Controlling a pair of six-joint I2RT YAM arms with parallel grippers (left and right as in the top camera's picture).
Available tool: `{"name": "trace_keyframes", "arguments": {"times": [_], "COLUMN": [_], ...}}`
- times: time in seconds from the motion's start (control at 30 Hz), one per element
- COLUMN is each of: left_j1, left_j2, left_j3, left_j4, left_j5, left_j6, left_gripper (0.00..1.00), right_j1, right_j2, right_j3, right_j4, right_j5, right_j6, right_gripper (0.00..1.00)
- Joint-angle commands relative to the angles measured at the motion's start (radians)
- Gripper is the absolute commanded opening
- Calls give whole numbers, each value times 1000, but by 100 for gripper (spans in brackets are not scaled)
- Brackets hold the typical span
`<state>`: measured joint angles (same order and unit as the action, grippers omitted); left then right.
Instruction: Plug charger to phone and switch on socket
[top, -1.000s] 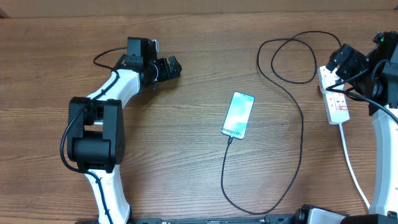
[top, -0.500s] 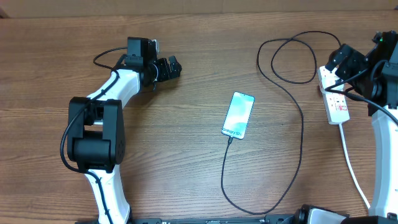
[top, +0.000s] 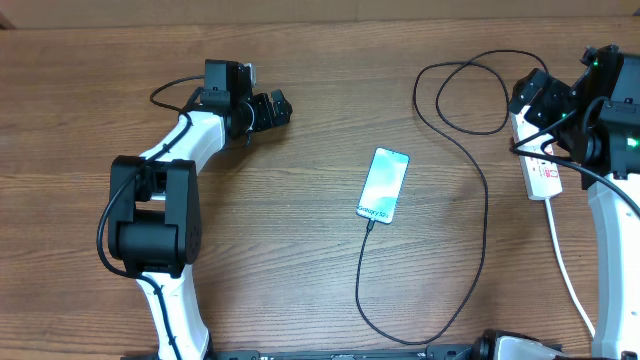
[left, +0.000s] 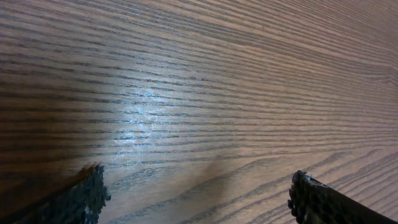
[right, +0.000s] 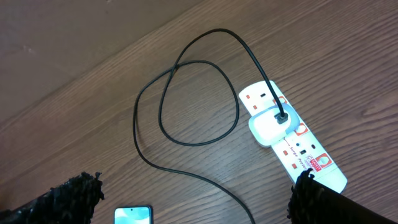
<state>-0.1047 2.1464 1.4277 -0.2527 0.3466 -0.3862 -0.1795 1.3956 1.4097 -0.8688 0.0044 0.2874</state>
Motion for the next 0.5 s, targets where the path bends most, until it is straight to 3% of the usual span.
{"name": "trace_keyframes", "arguments": {"times": [0.0, 0.47], "left_j1": [6, 6], "left_j2": [24, 24], "left_j3": [-24, -24], "left_j4": [-23, -23], "left_j5": [-66, -66], "left_j6": [5, 5], "left_gripper": [99, 100], "right_j1": [6, 6], "right_j2": [-28, -38], "right_j3": [3, 3], "right_j4": [2, -1], "right_j5": [5, 5], "right_j6": [-5, -5], "right_gripper": [100, 100]}}
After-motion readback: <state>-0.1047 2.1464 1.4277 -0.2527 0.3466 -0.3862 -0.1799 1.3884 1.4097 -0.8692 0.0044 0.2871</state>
